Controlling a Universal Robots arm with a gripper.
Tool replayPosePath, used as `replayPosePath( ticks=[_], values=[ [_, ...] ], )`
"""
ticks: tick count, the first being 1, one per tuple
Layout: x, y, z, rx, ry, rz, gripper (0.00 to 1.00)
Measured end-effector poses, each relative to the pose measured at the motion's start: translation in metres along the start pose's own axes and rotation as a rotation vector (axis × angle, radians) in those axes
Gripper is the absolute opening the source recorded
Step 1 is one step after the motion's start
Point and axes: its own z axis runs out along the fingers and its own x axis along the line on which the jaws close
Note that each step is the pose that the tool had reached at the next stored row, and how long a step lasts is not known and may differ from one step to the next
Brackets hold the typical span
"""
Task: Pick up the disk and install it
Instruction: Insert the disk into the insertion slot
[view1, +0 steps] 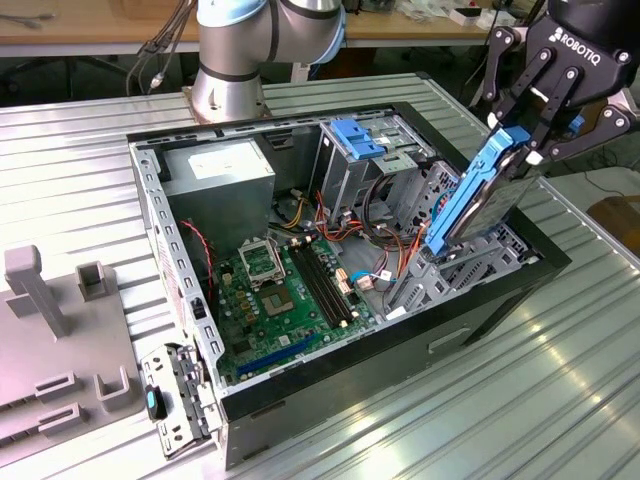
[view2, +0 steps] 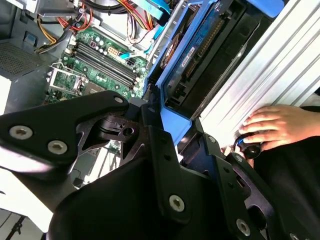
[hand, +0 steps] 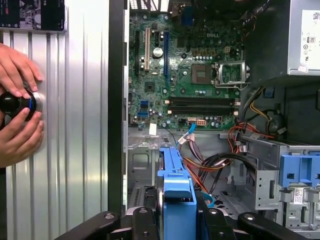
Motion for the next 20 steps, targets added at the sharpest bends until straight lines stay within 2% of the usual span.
replayPosePath(
  ticks=[3,10,16,20],
  values=[
    [0.0001,0.0000,0.0026,0.0015,0.0008,0.018,0.37],
    [0.0001,0.0001,0.0044,0.0015,0.0010,0.019,0.37],
    [0.0001,-0.0026,0.0057,0.0016,0.0010,0.019,0.37],
    [-0.0006,-0.0028,0.0092,0.0016,0.0010,0.019,0.37]
  ],
)
